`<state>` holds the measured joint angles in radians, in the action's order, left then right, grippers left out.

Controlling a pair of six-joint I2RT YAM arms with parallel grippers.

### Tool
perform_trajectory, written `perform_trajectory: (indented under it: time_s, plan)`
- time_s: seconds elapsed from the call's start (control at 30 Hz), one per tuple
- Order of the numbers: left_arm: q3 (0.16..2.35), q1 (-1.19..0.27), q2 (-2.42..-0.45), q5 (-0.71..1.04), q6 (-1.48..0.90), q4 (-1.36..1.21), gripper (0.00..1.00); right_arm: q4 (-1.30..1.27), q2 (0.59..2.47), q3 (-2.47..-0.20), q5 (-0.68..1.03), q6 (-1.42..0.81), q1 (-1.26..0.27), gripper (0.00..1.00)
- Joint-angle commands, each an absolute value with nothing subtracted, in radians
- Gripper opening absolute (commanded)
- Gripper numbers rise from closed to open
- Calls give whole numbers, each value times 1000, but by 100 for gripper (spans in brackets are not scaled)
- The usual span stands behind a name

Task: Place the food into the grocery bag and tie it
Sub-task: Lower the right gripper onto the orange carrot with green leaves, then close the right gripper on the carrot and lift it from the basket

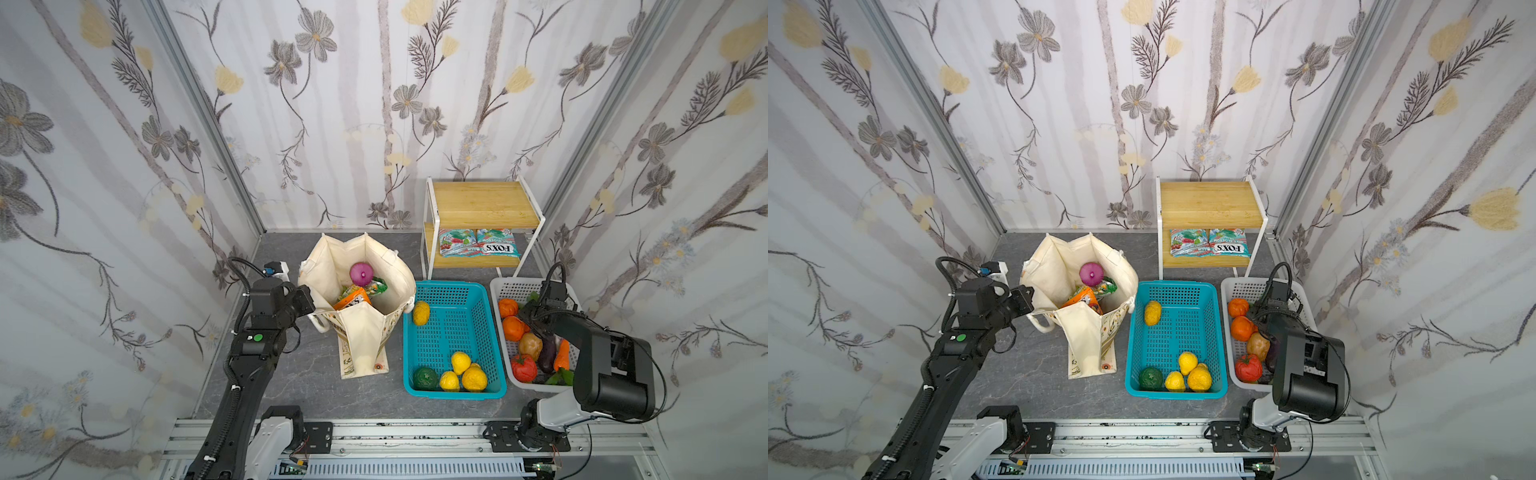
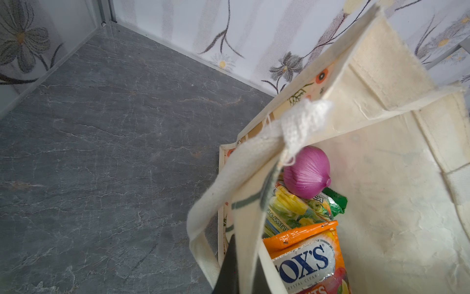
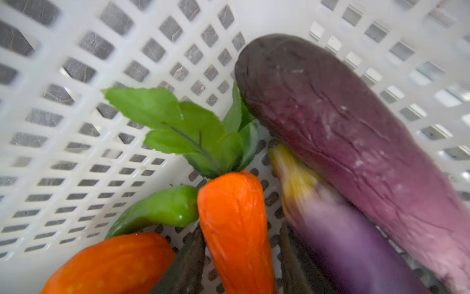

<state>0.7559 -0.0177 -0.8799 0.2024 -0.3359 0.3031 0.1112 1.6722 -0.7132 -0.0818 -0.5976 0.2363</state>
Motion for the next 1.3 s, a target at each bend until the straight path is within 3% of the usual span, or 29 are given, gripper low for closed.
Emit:
perform_trajectory:
  time_s: [0.0, 0.1, 0.37, 0.47, 1.27]
  plan:
    - [755, -17, -877, 186, -327, 291, 0, 96, 1674, -717, -121, -595, 238, 43]
    - [755, -17, -877, 184, -327, 291, 0, 88, 1669, -712, -117, -592, 239, 33]
    - [754, -18, -875, 184, -325, 291, 0, 82, 1657, -709, -135, -610, 238, 33]
    - [754, -18, -873, 184, -324, 291, 0, 67, 1626, -694, -151, -612, 238, 27]
    - [761, -17, -880, 182, -325, 290, 0, 54, 1376, -652, -321, -632, 208, 27]
